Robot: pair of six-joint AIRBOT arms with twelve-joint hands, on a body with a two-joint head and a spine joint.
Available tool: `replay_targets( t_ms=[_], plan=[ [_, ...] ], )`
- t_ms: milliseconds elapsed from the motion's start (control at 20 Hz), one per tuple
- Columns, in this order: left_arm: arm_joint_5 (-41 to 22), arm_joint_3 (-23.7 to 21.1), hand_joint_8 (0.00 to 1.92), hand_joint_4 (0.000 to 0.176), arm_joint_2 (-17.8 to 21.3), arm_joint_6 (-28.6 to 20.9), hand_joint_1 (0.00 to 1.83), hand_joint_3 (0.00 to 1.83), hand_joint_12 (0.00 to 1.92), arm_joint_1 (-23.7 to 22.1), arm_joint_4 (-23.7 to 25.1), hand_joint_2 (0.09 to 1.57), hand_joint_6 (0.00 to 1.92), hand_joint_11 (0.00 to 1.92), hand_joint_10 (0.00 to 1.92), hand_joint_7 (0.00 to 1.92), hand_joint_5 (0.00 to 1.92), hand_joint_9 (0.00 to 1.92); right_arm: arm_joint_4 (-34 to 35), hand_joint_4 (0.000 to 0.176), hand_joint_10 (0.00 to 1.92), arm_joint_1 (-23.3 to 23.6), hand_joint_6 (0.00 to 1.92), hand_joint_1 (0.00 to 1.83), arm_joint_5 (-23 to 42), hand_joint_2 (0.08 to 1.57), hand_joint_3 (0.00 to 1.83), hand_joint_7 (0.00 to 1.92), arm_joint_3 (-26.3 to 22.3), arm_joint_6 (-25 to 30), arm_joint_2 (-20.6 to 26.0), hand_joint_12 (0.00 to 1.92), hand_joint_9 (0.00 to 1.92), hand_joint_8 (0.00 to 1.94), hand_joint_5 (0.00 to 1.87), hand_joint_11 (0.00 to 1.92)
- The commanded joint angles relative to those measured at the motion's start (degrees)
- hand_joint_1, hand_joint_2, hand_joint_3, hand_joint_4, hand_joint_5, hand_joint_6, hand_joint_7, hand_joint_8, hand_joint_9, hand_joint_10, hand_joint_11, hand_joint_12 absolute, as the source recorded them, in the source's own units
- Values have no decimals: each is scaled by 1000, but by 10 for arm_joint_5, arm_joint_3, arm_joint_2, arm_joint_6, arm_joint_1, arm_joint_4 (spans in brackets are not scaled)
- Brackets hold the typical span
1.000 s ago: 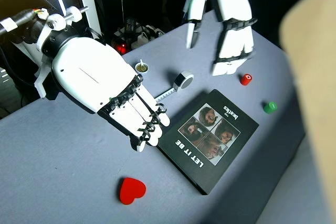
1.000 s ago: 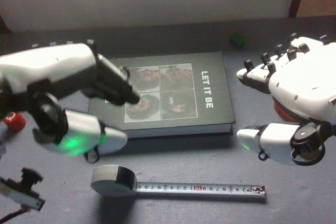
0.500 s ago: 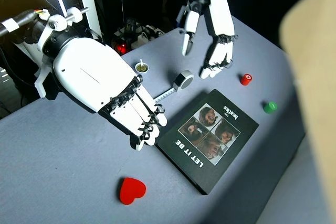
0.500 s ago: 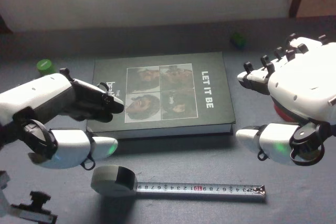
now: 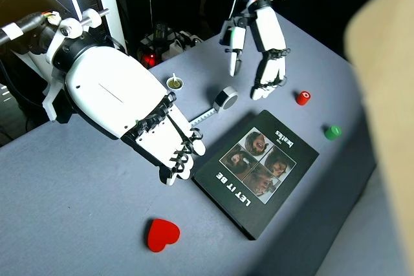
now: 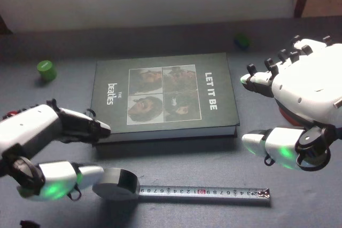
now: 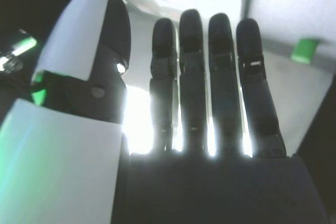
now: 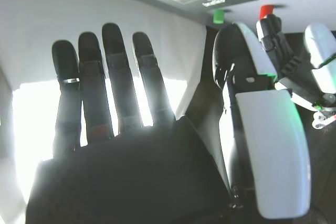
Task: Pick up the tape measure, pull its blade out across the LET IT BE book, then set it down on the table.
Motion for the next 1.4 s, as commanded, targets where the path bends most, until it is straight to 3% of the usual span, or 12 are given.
replay_targets(
  t_ms=[0, 1350],
  plan=[
    [-60, 2, 0, 0, -4, -6, 1030, 0, 808, 0, 20, 1087, 6, 269, 0, 708, 699, 584, -46, 22, 1, 2, 9, 202, -5, 1239, 6, 365, -1, -1, 3, 1042, 332, 0, 293, 26],
    [-118, 19, 0, 0, -93, 38, 1116, 0, 813, 38, 28, 1087, 4, 284, 1, 699, 720, 621, -46, 21, 9, 2, 7, 224, -1, 1247, 0, 411, -1, -8, 3, 1020, 363, 3, 299, 23]
  ],
)
